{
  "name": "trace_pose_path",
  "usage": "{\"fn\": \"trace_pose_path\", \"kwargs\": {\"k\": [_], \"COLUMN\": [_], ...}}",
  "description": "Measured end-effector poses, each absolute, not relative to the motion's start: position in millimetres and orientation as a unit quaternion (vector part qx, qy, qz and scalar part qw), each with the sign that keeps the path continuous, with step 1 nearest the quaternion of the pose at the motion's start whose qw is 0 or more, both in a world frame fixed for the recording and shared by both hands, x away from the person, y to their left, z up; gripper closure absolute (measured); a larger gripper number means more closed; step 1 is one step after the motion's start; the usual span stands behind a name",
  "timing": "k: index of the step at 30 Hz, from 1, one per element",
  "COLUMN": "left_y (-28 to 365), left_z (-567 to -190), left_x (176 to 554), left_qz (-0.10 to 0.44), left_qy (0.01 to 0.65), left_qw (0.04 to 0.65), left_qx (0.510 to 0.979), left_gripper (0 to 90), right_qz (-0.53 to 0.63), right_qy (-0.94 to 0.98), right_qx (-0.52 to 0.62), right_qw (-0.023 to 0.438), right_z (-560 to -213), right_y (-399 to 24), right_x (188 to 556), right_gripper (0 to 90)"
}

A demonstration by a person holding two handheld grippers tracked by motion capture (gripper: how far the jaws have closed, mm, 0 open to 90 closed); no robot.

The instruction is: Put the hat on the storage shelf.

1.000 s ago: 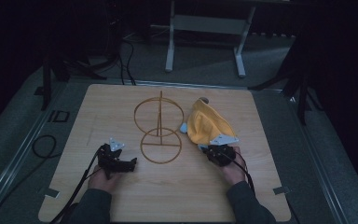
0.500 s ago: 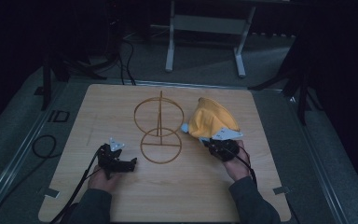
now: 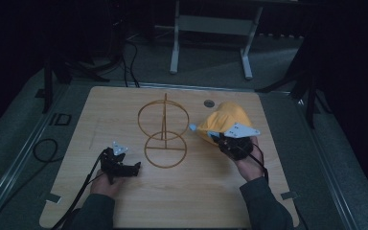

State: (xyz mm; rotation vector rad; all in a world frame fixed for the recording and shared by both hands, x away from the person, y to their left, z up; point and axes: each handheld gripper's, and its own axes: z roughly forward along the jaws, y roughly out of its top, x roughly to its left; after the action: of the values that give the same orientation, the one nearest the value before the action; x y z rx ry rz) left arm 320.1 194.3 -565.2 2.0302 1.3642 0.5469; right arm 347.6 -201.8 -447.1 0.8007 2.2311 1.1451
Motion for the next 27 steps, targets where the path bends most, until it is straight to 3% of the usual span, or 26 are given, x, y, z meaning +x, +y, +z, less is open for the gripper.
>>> {"fn": "trace_pose_path", "kwargs": {"k": [8,15,23,27], "left_y": [194.7,194.6,194.5,194.6], "left_z": [-564.9,-565.1,-565.1,-565.1], "left_x": [320.0,320.0,320.0,320.0], "left_qz": [0.206,0.207,0.207,0.207], "left_qy": [0.516,0.516,0.516,0.515], "left_qw": [0.310,0.310,0.311,0.310], "left_qx": [0.772,0.771,0.771,0.772], "left_gripper": [1.9,1.9,1.9,1.9], "right_qz": [0.492,0.502,0.484,0.468], "right_qy": [0.786,0.773,0.769,0.782], "right_qx": [0.299,0.340,0.365,0.352], "right_qw": [0.225,0.187,0.203,0.213], "right_z": [-424.1,-441.3,-447.5,-452.0], "right_y": [-215.1,-234.2,-257.8,-258.9], "right_x": [336.4,341.0,334.1,327.2], "right_gripper": [79.1,74.8,61.6,59.8]}}
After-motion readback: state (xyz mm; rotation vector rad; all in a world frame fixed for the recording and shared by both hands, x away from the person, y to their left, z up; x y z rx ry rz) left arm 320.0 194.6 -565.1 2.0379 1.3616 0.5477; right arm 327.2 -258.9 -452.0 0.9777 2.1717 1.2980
